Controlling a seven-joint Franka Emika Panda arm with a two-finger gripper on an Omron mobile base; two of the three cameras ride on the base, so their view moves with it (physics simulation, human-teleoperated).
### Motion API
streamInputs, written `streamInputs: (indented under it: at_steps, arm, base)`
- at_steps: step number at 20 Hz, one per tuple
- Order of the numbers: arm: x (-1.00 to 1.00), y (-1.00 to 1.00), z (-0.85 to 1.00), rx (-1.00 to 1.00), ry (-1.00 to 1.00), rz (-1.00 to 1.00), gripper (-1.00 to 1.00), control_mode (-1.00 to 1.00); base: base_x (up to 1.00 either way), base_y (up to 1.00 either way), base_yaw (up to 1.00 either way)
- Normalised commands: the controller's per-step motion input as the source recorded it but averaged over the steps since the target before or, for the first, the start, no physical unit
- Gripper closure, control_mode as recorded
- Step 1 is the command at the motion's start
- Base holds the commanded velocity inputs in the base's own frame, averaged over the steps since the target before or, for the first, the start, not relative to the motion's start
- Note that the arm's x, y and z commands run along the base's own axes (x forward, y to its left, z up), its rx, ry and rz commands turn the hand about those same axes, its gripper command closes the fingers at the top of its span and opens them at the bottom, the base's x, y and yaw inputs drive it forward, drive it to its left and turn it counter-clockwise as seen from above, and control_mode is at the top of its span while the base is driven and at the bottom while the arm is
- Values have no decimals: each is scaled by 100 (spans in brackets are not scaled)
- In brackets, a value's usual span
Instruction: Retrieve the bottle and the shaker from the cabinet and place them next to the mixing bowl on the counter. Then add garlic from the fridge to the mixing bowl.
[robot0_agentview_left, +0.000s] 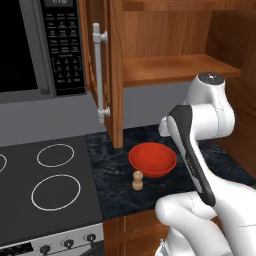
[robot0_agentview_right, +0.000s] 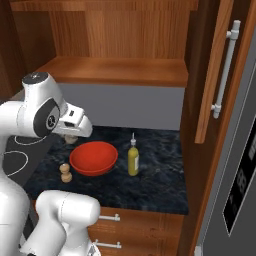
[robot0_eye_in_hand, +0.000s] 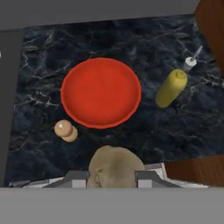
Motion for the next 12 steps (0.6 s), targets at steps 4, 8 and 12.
streamInputs:
  at_steps: [4,8,12]
  arm:
    - [54,0,-74,0,18,0,100,-100]
    - [37,1,-67,0,3,1,100,-100]
    - [24,13,-69,0,0,0,100,-100]
  base:
    - [0,0,0]
    - [0,0,0]
    - [0,0,0]
